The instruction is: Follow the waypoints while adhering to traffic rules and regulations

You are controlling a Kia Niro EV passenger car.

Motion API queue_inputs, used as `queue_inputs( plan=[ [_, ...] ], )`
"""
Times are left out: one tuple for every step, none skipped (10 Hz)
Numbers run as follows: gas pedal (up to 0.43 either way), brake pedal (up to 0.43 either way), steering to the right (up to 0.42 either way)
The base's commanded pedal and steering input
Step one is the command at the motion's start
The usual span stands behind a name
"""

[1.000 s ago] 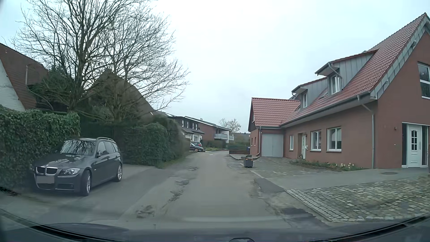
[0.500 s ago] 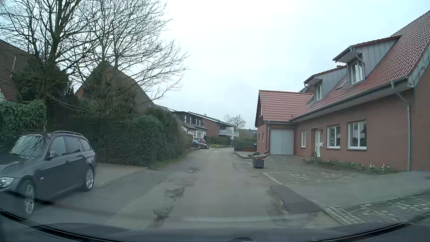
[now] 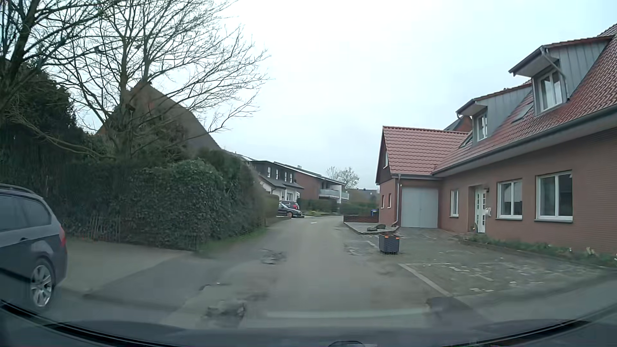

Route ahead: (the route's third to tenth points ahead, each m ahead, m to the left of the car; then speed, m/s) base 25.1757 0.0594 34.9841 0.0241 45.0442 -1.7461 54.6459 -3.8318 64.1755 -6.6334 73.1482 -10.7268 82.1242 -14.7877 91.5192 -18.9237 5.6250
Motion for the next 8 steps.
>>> queue_inputs(
  plan=[
    [0.189,0.000,-0.020],
    [0.189,0.000,-0.020],
    [0.189,0.000,-0.020],
    [0.189,0.000,-0.020],
    [0.189,0.000,-0.020],
    [0.189,0.000,-0.019],
    [0.189,0.000,-0.016],
    [0.189,0.000,-0.012]
  ],
)
